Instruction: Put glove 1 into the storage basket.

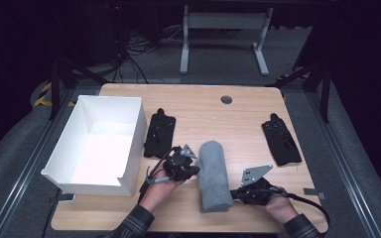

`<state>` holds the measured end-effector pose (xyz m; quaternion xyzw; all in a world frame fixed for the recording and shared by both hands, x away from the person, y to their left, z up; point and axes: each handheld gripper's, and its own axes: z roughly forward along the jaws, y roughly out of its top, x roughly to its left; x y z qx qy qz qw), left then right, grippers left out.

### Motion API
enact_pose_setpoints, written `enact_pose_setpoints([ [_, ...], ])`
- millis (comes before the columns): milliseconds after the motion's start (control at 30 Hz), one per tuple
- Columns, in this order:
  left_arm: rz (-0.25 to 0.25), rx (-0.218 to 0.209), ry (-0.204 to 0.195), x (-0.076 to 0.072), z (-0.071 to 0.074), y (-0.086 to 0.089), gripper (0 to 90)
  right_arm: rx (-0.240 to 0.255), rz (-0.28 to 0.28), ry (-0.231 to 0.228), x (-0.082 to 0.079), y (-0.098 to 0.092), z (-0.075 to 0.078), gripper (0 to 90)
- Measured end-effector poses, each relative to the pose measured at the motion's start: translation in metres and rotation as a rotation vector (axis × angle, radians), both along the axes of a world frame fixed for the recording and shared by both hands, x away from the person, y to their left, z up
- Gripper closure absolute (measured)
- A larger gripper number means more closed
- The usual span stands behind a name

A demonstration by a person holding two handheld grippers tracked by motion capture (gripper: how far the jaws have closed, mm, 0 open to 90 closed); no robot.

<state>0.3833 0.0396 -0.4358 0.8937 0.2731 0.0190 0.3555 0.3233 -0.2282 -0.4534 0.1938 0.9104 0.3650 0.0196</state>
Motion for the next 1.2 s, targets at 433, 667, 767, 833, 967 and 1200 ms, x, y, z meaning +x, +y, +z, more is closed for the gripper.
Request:
enact_pose_setpoints([
  [433, -0.035, -0.007, 0.005, 0.035, 0.006, -0.032, 89.4, 0.045, 0.011, -0.02, 0.009, 0.021, -0.005, 90.0],
  [667, -0.061, -0.01, 0.002, 0.039, 0.007, -0.044, 87.3, 0.001, 0.043, -0.06, 0.008, 0.04, -0.004, 90.0],
  [767, -0.053, -0.021, 0.003, 0.039, 0.009, -0.038, 82.9, -0.017, 0.033, -0.073, 0.006, 0.036, -0.002, 89.9],
  [833, -0.04, -0.029, 0.0, 0.038, 0.016, -0.03, 75.9, -0.009, 0.011, -0.083, 0.003, 0.027, 0.001, 85.2],
  [967, -0.033, -0.058, 0.011, 0.037, 0.027, -0.02, 56.6, 0.001, -0.067, -0.076, 0.001, -0.002, 0.007, 75.0],
  [1200, -0.067, -0.074, 0.002, 0.031, 0.036, -0.022, 31.4, 0.015, -0.242, -0.111, 0.001, -0.047, 0.012, 54.9],
])
